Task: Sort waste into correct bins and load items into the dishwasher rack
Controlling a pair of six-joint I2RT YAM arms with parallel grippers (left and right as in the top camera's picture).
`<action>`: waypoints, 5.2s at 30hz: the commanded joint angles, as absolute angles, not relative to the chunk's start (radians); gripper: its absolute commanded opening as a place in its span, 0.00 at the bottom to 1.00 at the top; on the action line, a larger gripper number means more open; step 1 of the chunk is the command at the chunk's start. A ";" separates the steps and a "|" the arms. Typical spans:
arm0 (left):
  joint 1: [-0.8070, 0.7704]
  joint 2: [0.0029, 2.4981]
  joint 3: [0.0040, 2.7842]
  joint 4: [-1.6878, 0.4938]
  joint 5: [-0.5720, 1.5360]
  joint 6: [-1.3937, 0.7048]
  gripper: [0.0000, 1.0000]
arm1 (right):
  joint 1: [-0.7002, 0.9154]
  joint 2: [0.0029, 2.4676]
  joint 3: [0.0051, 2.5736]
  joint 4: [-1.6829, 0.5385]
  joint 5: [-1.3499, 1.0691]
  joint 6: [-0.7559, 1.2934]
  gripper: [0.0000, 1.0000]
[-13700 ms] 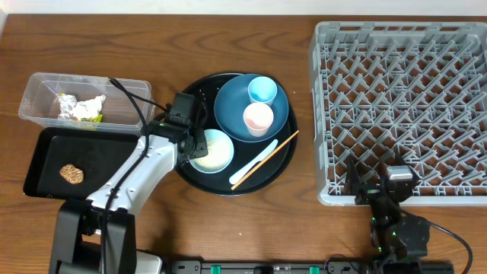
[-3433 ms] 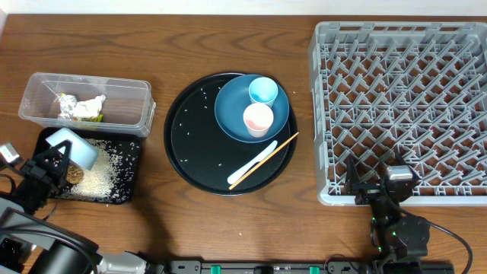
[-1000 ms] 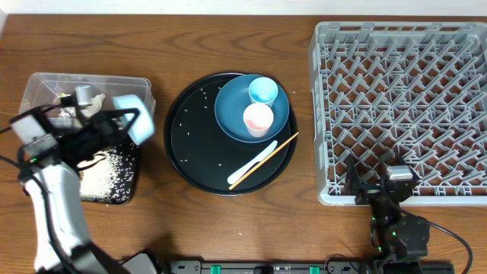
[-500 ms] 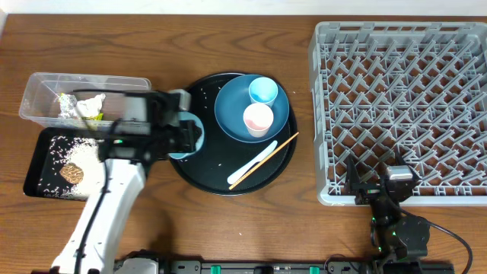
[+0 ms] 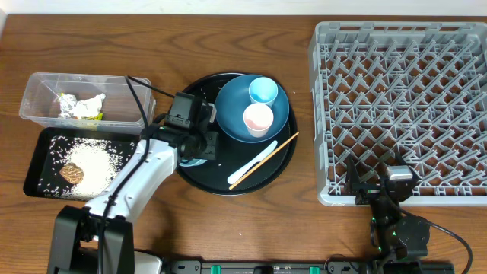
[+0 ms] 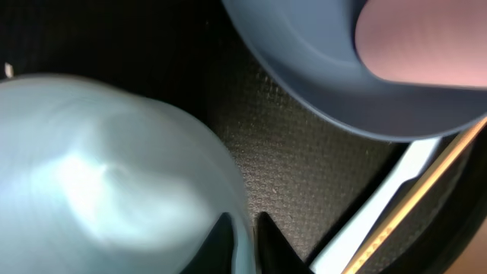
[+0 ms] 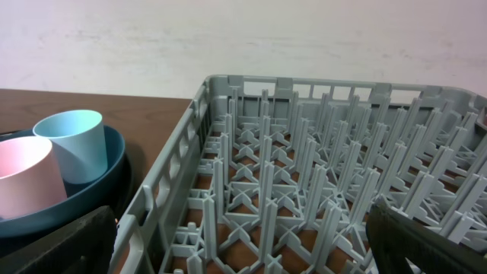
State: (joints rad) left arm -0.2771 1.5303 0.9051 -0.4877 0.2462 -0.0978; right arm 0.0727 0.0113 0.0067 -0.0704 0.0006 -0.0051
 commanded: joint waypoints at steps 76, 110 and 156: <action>-0.263 0.974 0.948 -0.710 -0.042 -0.178 0.98 | 0.079 0.007 0.006 -0.075 0.011 -0.013 0.99; -0.263 0.974 0.948 -0.710 -0.042 -0.178 0.98 | 0.079 0.007 0.006 -0.075 0.011 -0.013 0.99; -0.495 1.549 0.946 -0.165 0.139 -0.465 0.98 | 0.079 0.007 0.006 -0.075 0.011 -0.013 0.99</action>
State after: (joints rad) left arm -0.4946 1.5192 0.9279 -0.1791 0.2077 -0.4530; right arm 0.0727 0.0113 0.0067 -0.0704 0.0002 -0.0051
